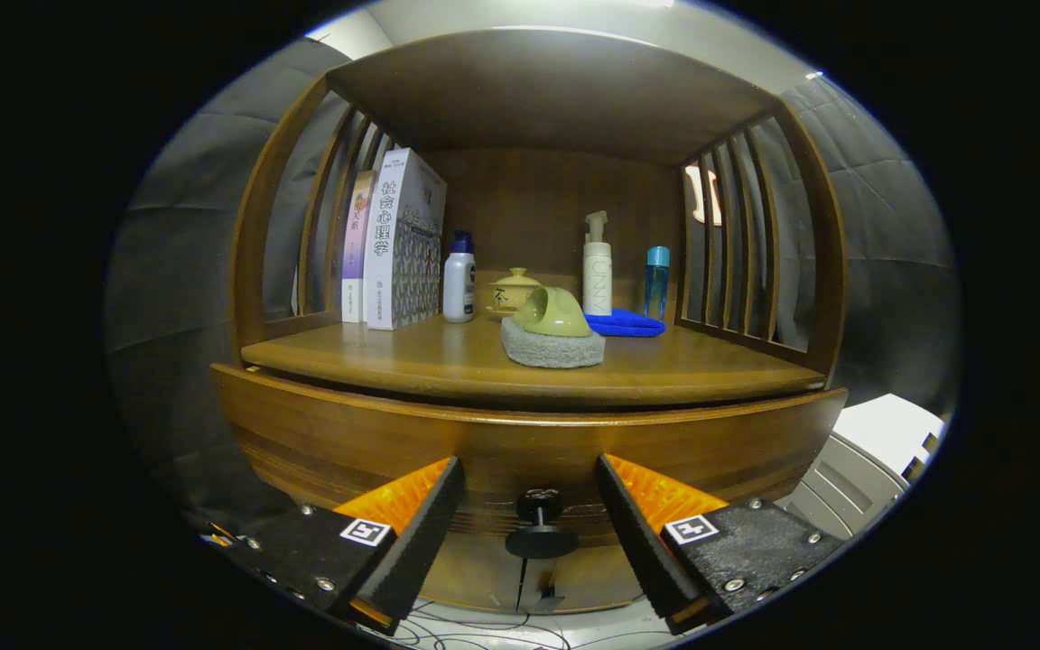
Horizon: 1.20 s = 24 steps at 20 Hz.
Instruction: Pull open the drawer, take out the items inside it, and place them on the countertop above the cabinet.
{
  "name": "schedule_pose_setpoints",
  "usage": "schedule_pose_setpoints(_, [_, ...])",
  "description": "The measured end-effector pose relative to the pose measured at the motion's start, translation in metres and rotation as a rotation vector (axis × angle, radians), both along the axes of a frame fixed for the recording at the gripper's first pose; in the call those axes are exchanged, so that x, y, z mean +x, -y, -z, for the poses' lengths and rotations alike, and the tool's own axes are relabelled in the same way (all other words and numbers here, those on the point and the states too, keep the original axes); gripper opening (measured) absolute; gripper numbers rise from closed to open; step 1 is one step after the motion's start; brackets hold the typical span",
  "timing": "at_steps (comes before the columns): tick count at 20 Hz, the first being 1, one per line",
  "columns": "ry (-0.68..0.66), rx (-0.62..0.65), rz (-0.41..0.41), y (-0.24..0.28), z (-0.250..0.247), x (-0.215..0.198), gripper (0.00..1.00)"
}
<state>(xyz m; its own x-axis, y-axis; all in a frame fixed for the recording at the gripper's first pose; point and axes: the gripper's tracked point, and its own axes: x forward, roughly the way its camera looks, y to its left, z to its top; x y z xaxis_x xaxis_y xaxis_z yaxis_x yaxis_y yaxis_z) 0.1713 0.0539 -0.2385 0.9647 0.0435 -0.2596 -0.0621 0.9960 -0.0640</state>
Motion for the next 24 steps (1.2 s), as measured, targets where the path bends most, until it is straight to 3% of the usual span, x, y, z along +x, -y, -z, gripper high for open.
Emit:
schedule_pose_setpoints(4, [0.004,-0.014,0.011,0.000,-0.001,0.006,0.94])
schedule_pose_setpoints(8, [0.048,-0.034,-0.068,-0.003,-0.036,-0.004,0.94])
schedule_pose_setpoints(15, [0.138,-0.025,-0.191,-0.014,-0.156,-0.091,0.94])
schedule_pose_setpoints(20, [0.228,-0.048,-0.198,-0.020,-0.209,-0.140,0.94])
schedule_pose_setpoints(24, [0.258,-0.052,-0.197,-0.029,-0.229,-0.154,0.94])
